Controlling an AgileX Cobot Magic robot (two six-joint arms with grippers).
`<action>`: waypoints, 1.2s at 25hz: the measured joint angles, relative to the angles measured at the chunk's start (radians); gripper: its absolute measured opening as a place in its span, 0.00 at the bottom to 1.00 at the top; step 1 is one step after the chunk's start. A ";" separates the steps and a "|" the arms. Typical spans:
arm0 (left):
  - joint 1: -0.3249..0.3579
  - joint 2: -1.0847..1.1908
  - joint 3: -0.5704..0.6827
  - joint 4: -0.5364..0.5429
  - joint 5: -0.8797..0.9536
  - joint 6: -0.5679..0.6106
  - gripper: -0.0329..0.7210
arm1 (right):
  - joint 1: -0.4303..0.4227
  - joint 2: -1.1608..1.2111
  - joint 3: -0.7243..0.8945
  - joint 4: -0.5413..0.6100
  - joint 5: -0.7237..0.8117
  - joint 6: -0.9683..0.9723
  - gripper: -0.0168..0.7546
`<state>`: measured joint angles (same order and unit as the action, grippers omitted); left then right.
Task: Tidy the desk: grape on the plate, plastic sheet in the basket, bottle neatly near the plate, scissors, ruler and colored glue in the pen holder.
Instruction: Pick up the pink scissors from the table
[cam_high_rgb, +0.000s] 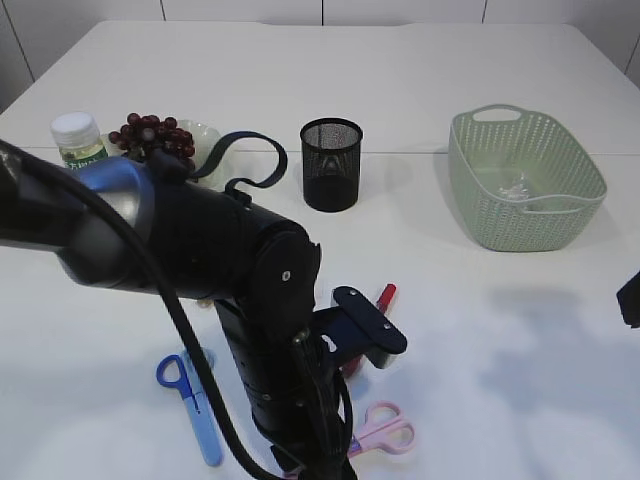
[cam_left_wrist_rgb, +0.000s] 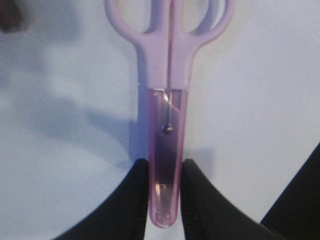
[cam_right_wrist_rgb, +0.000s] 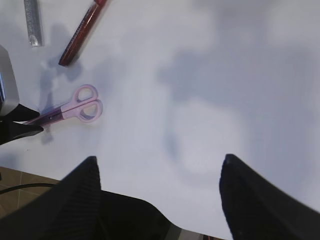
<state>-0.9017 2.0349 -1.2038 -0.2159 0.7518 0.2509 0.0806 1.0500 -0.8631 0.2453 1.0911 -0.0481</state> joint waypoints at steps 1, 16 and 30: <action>0.002 0.004 0.000 0.000 0.001 0.000 0.24 | 0.000 0.000 0.000 0.000 0.000 0.000 0.77; 0.002 0.030 -0.006 0.035 0.011 -0.002 0.28 | 0.000 0.000 0.000 0.000 -0.002 0.000 0.77; -0.022 0.030 -0.008 0.137 0.011 -0.003 0.36 | 0.000 0.000 0.000 0.002 -0.004 0.000 0.77</action>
<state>-0.9240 2.0646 -1.2118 -0.0791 0.7629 0.2483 0.0806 1.0500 -0.8631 0.2470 1.0875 -0.0481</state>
